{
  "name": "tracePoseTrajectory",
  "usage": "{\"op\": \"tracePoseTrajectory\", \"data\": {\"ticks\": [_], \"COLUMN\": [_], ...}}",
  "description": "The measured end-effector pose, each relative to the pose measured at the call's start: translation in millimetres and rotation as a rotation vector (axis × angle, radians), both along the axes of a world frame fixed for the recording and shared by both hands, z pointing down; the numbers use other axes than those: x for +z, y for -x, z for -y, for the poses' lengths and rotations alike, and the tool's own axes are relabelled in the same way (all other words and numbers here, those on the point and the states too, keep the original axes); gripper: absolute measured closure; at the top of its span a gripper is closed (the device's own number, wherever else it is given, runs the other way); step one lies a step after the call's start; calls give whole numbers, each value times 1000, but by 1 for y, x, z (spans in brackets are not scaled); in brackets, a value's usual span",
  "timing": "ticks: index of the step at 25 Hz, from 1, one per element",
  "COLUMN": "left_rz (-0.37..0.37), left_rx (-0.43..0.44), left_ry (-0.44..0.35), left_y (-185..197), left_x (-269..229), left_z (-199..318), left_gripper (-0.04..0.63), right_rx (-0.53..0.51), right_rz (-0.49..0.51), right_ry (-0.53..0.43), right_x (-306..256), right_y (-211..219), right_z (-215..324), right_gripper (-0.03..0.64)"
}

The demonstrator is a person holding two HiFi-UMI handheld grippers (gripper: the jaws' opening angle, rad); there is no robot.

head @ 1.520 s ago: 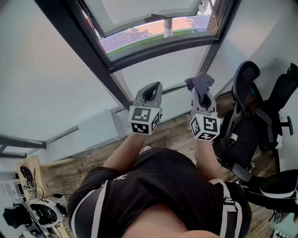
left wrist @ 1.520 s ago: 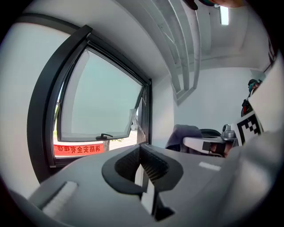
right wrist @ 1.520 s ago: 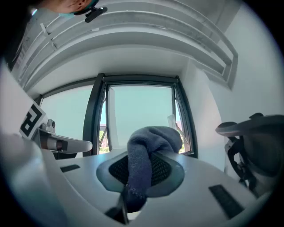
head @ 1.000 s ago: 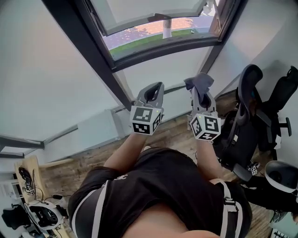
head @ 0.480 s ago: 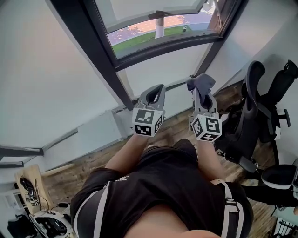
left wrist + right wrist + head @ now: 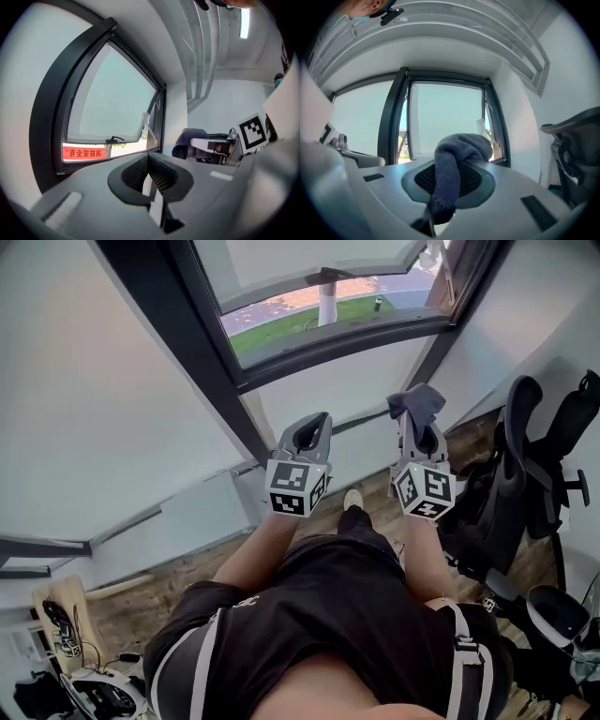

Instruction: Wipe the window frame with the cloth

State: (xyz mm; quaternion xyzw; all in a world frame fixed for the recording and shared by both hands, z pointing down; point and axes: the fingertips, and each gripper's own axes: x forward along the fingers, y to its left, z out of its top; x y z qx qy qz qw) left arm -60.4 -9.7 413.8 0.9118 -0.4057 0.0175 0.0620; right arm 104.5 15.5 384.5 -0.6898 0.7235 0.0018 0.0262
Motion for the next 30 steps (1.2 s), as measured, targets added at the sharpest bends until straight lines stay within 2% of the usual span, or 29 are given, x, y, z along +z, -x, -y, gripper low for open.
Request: {"op": "tracePoseTrajectory", "data": {"ticks": [10, 21, 25, 30], "left_rz": [20, 61, 78, 80], "left_rx": [-60, -35, -43, -72], "left_ry": [40, 40, 45, 50], "left_y": [-36, -117, -134, -137], "left_x": [3, -3, -1, 0], "left_z": [85, 166, 190, 210], "left_gripper": [589, 589, 589, 589], "right_rx": [22, 70, 111, 200], "right_rz": [31, 36, 52, 40], "right_ry": [8, 34, 68, 129], "right_x": [7, 12, 26, 46], "right_y": [-67, -158, -190, -231], "right_z": [96, 196, 233, 271], "right_gripper": [555, 555, 554, 552]}}
